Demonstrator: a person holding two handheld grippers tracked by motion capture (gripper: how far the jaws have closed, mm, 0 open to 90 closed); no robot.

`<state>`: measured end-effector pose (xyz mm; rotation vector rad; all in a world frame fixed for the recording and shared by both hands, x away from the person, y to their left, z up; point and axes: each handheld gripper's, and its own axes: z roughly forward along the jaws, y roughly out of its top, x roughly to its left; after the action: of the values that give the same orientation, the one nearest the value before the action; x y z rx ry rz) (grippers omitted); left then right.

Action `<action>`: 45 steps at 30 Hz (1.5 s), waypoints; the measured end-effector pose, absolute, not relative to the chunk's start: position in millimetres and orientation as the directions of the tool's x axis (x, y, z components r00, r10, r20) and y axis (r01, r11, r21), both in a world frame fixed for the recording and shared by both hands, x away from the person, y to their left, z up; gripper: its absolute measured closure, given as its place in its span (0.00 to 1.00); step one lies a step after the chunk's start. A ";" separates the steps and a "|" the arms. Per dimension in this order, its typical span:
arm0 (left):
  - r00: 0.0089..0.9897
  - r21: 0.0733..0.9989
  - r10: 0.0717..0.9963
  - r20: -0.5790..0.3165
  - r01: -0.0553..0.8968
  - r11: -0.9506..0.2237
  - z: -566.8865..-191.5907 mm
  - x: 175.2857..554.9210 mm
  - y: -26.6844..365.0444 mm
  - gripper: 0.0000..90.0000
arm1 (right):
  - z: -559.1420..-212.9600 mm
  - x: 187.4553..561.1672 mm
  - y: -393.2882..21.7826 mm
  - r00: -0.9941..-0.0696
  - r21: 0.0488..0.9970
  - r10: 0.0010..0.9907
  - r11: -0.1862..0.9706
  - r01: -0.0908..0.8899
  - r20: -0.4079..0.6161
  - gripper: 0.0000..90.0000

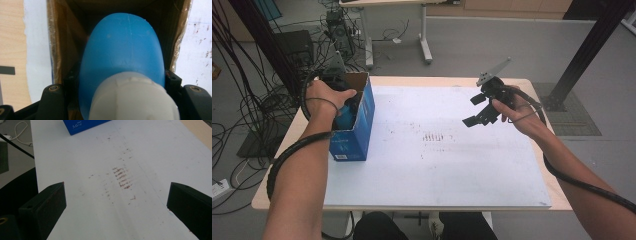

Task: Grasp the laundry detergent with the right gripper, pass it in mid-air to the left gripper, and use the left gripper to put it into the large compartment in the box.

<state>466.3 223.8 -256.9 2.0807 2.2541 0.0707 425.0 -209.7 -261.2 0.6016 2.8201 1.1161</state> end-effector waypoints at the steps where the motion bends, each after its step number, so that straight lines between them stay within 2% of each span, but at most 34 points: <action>1: -0.079 0.085 0.997 -0.021 0.993 0.080 -257.9 466.3 223.5 0.41 | -261.7 424.8 -210.0 -0.923 0.668 0.373 0.663 0.338 0.096 0.02; 13: -0.066 0.091 0.998 -0.005 0.994 0.066 -274.3 464.9 226.1 0.41 | -265.0 423.0 -216.1 -0.916 0.670 0.389 0.655 0.350 0.098 0.02; 45: -0.059 0.113 0.998 -0.001 0.992 0.059 -275.8 459.6 225.1 0.41 | -256.9 421.7 -220.9 -0.907 0.675 0.413 0.646 0.357 0.084 0.02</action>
<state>459.6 225.1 -275.8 2.0992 2.2274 0.1245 421.7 -220.9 -256.9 0.6510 2.7793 1.1132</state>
